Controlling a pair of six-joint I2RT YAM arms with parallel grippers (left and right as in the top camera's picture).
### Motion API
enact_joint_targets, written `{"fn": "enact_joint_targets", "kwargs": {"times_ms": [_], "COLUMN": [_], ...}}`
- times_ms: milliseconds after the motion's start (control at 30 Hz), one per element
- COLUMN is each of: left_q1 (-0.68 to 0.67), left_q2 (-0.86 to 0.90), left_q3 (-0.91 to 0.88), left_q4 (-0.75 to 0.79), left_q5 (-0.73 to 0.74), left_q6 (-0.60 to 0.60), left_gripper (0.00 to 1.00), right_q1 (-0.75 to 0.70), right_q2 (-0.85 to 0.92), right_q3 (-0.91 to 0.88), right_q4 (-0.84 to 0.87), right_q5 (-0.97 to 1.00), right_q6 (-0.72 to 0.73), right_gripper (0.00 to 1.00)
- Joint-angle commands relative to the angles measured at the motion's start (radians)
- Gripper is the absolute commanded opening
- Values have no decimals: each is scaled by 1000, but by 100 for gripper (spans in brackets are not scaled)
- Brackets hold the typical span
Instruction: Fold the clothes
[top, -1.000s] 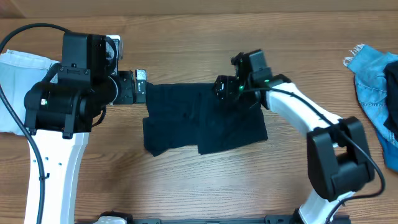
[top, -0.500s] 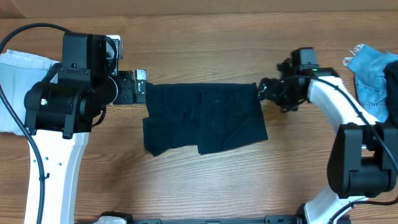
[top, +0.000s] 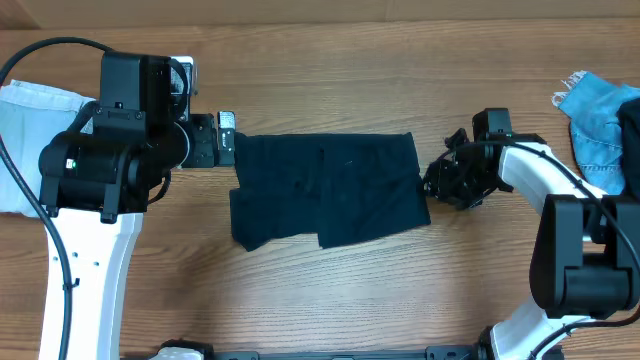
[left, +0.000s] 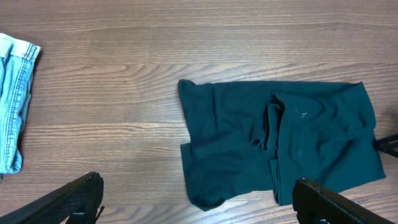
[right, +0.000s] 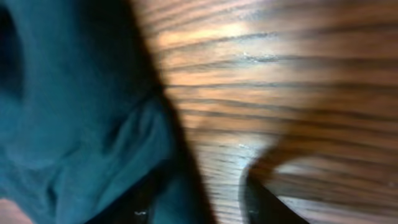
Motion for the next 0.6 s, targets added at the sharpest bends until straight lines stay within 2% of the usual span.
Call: {"fn": "enact_joint_targets", "kwargs": {"times_ms": [0,100,167,400,500,567], "left_q1": [2,2,2,2,2,2], "left_q2": [3,3,3,3,3,3], "left_q3": [2,2,2,2,2,2], "left_q4": [4,4,4,4,41,57], "left_q5": [-6,-6,-6,-6,39,39], "left_q6": [-13,-13,-13,-13,-51,-60], "left_gripper": [100,100,100,100,100,100], "right_q1": [4,4,4,1,1,4], "right_q2": [7,7,7,-32,-87,-136], "right_q3": [-36,-35,-35,29,32,32], "right_q4": [38,37,26,-32,-60,-95], "right_q5": [-5,-11,-12,-8,-8,-10], "right_q6": [13,17,17,73,73,72], "right_gripper": [29,28,34,34,34,31]}}
